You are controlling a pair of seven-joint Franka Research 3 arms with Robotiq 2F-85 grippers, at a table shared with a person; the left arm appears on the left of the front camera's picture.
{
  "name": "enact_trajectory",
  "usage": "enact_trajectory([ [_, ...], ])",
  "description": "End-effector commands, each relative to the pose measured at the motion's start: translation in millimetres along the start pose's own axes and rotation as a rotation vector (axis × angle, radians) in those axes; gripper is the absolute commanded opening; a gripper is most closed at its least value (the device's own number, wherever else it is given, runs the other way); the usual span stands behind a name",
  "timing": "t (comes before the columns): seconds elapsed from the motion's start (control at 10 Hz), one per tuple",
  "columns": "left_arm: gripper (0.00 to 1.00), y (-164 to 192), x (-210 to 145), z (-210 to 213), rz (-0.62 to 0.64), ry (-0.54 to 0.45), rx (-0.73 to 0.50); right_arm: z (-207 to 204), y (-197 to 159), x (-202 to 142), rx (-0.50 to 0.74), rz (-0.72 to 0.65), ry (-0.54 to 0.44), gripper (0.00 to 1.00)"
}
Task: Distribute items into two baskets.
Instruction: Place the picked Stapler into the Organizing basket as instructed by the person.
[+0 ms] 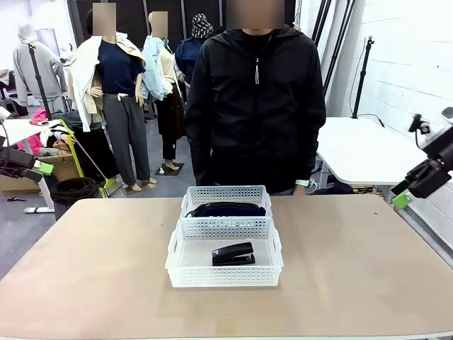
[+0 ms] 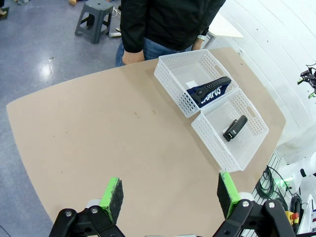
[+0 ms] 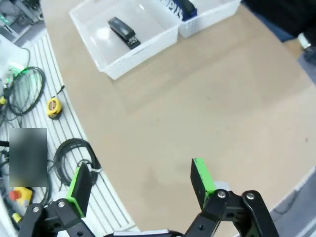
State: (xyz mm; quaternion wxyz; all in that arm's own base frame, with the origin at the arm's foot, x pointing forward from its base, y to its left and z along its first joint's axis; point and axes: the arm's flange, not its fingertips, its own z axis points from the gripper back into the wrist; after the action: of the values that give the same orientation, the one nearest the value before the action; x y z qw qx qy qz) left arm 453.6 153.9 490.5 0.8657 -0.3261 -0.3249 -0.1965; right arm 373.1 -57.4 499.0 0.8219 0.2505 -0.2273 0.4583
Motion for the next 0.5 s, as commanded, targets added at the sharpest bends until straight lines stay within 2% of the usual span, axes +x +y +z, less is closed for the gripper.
enact_trajectory([
  [0.0, 1.00, -1.7, -0.1, 1.5, 0.000, 0.006, -0.004, 1.4, -2.1, 16.9, -0.016, -0.013, 0.045, 1.00],
  [0.4, 1.00, -1.7, -0.1, 1.5, 0.000, 0.006, -0.004, 1.4, -2.1, 16.9, -0.016, -0.013, 0.045, 1.00],
])
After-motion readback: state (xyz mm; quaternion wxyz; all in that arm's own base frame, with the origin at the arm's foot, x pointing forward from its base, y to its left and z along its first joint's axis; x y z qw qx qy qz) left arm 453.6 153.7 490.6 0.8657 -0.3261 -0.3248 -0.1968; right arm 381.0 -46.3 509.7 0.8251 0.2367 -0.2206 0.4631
